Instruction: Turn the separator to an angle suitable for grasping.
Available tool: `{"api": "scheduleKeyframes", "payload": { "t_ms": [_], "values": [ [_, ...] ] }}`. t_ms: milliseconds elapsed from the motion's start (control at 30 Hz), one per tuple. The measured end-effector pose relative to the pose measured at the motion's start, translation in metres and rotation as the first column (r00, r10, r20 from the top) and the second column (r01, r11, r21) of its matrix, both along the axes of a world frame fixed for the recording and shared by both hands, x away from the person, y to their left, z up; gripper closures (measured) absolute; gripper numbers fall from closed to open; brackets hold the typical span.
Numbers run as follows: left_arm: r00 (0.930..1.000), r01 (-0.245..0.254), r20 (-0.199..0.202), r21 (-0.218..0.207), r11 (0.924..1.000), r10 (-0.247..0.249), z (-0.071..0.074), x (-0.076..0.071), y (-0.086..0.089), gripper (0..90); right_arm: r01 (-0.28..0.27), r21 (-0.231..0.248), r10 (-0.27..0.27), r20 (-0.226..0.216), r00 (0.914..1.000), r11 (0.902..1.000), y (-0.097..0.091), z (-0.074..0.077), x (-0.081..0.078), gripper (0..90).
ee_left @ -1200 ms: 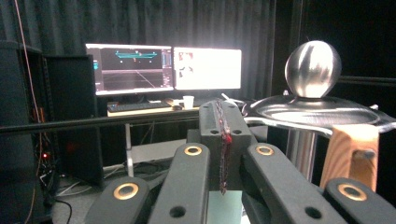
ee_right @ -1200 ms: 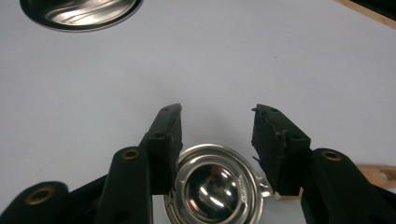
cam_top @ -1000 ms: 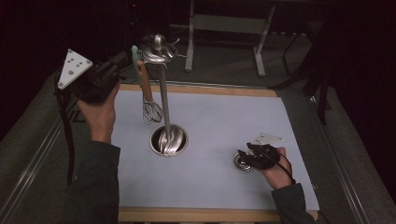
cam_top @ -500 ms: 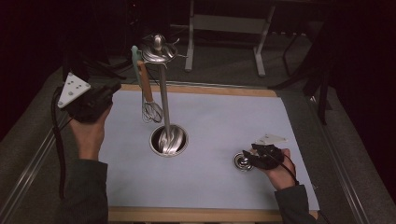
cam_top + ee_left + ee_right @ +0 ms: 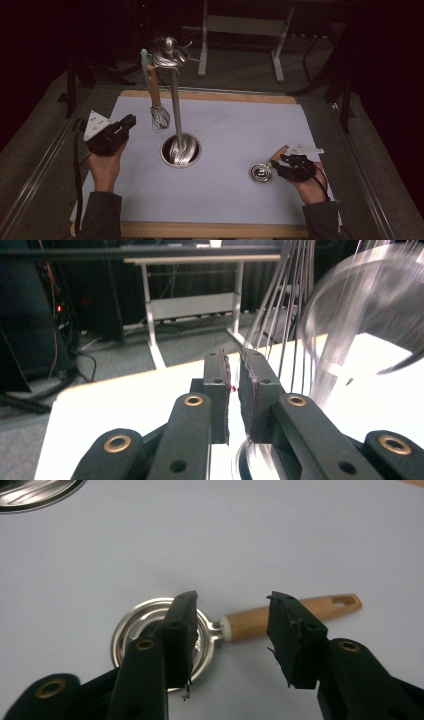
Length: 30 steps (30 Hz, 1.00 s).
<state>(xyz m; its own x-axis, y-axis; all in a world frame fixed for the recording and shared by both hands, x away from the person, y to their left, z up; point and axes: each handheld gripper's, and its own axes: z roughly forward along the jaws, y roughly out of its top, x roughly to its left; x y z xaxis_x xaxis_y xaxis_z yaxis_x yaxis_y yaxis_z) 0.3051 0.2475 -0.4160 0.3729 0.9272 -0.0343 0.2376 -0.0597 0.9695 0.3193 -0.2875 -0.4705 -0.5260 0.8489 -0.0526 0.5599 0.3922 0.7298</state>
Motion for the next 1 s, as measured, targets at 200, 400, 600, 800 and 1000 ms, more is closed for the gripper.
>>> {"api": "scheduleKeyframes", "payload": {
  "t_ms": [200, 400, 600, 800, 1000],
  "values": [
    [0.9975, 0.008, -0.070, 0.008, 0.9999, -0.008, -0.038, -0.004, -0.005, 81.1, 0.028, 0.008, -0.028, -0.018, 0.9994, 0.9996, -0.010, -0.005, 0.000, 58.5],
    [0.9874, 0.018, -0.158, 0.036, 0.9992, -0.012, -0.077, -0.010, -0.015, 79.1, 0.056, 0.004, -0.055, -0.031, 0.9980, 0.9984, -0.018, -0.009, 0.001, 61.4],
    [0.9746, 0.034, -0.223, 0.055, 0.9979, -0.021, -0.107, -0.013, -0.025, 75.5, 0.085, -0.006, -0.085, -0.053, 0.9950, 0.9964, -0.025, -0.016, 0.002, 65.6],
    [0.9705, 0.015, -0.241, 0.066, 0.9977, 0.001, -0.117, -0.012, -0.024, 73.9, 0.103, -0.027, -0.105, -0.068, 0.9922, 0.9943, -0.028, -0.022, 0.004, 73.2],
    [0.9666, 0.000, -0.255, 0.096, 0.9954, 0.025, -0.122, -0.011, -0.026, 72.3, 0.142, -0.077, -0.147, -0.059, 0.9874, 0.9869, -0.023, -0.031, 0.008, 89.7]
  ]
}}
